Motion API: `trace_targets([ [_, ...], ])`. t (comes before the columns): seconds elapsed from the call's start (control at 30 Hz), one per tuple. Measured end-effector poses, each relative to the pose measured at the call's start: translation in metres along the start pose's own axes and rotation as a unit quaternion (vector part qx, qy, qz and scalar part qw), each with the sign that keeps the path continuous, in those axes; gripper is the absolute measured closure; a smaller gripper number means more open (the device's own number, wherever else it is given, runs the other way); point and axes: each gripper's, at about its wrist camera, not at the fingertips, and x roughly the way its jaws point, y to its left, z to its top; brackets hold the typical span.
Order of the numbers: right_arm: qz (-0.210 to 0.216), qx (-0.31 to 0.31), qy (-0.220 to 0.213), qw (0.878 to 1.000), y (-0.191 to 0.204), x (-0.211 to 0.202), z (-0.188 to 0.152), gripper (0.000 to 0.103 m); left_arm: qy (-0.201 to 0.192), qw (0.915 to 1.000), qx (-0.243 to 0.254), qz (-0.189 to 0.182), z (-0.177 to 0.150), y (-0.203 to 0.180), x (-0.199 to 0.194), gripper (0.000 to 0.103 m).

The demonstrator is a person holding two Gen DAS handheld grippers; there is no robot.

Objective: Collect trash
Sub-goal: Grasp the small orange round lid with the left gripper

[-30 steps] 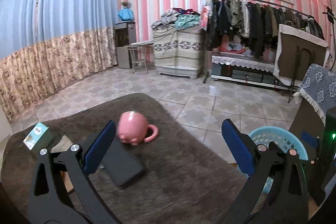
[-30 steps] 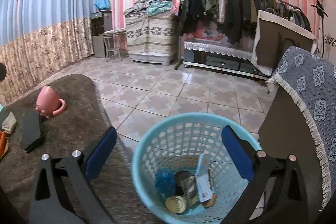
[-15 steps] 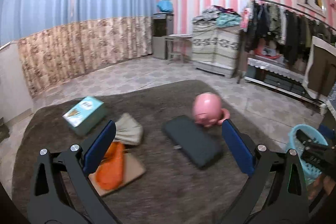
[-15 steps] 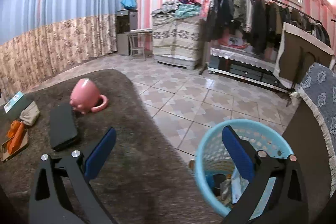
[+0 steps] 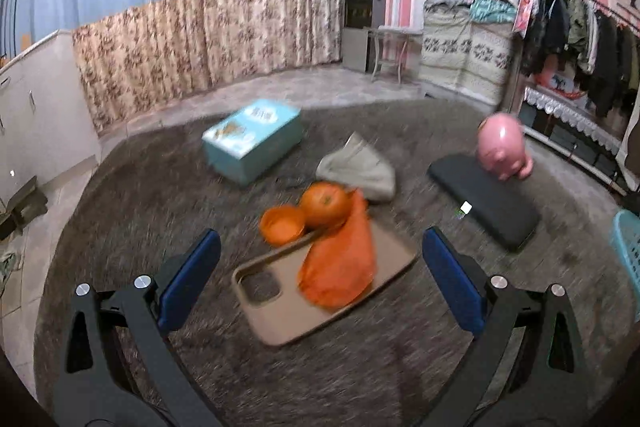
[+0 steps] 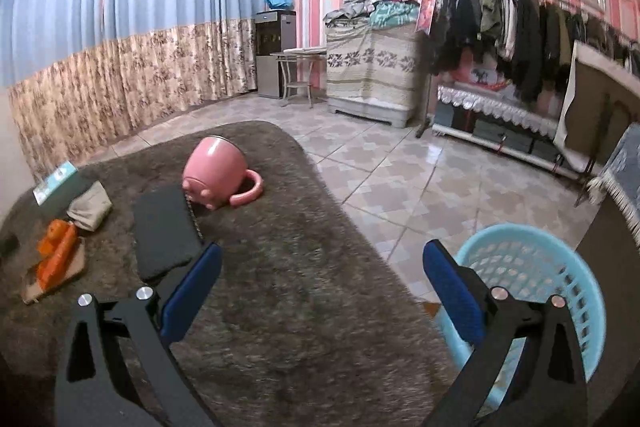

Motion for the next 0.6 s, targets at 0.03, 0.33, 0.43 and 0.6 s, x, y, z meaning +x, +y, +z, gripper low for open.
trace_targets([
  [0.03,0.003,0.007,0.002,1.000,0.001,0.002,-0.001,0.005,0.007,1.0000,0.001,0.003,-0.005,0.003,0.005,0.006],
  [0.33,0.008,-0.011,0.032,0.999,0.022,0.019,-0.011,0.005,0.024,0.9995,0.003,0.022,-0.017,0.024,0.029,0.006],
  [0.43,0.010,-0.018,0.041,0.999,0.032,0.024,-0.011,0.005,0.032,0.9993,-0.005,0.018,-0.014,0.036,0.040,0.014],
  [0.6,0.034,-0.030,0.055,0.997,0.051,0.029,-0.017,0.005,0.051,0.9984,-0.022,0.002,-0.001,0.052,0.064,0.026],
])
